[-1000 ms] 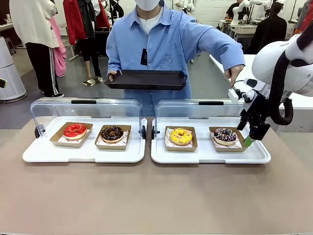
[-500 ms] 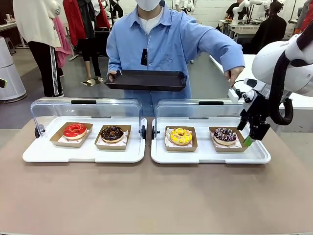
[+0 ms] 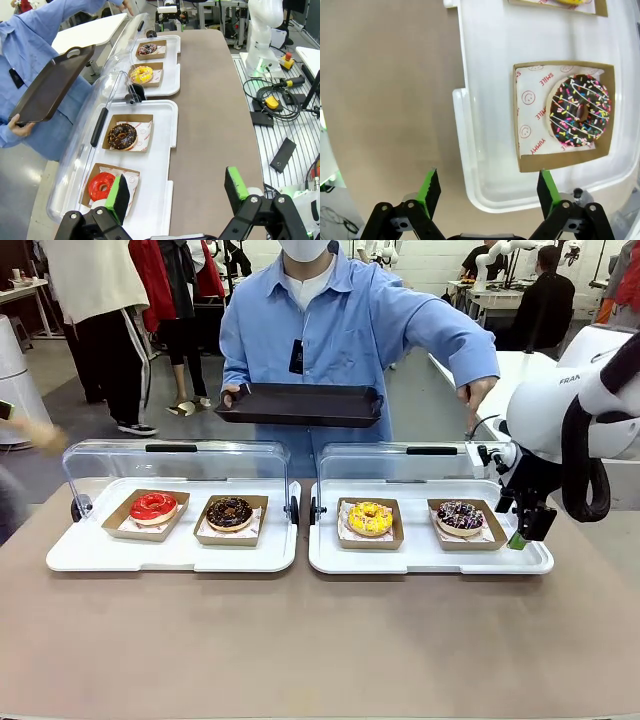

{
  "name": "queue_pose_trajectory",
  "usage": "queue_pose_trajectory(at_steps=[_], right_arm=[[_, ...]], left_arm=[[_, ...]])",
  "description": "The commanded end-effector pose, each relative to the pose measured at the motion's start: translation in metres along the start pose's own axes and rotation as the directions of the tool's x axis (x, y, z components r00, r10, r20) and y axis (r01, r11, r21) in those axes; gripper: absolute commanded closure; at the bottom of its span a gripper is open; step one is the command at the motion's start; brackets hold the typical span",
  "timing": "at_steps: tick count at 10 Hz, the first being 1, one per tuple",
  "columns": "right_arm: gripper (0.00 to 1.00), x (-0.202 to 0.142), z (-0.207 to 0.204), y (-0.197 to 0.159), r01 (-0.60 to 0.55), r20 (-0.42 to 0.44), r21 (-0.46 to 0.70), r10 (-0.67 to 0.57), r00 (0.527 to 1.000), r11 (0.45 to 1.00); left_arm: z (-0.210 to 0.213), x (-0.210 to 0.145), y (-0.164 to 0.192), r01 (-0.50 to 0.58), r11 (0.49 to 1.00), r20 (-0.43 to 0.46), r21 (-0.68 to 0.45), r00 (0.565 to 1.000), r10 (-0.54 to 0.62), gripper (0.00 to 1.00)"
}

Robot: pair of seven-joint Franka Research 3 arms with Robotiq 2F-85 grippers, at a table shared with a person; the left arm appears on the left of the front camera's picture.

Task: Provide the desired donut to the person.
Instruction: Pick up and lift the Paper togo box containing the Donut pointed at by the person.

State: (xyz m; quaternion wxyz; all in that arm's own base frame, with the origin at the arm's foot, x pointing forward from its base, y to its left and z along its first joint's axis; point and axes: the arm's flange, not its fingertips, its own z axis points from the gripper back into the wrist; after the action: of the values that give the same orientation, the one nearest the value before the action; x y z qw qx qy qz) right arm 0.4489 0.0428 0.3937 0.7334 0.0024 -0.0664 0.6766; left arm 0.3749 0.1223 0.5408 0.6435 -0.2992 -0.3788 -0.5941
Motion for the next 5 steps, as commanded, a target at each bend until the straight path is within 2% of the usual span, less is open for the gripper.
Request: queue_pose_trajectory(at_steps=[1,5], right_arm=[[0.0,0.002,-0.013,0.002,0.022,-0.009,-0.008,-0.022,1.0,1.0],[0.0,-0.006,-0.037,-0.014,0.017,0.003,0.017,-0.017,1.0,1.0]], left_arm=[[0.001,0.001,0.001,0.017,1.0,0.025,0.005,1.0,-0.017,0.0],[0.001,0.001,0.001,0.017,1.0,0.025,0.005,1.0,-0.017,0.0]])
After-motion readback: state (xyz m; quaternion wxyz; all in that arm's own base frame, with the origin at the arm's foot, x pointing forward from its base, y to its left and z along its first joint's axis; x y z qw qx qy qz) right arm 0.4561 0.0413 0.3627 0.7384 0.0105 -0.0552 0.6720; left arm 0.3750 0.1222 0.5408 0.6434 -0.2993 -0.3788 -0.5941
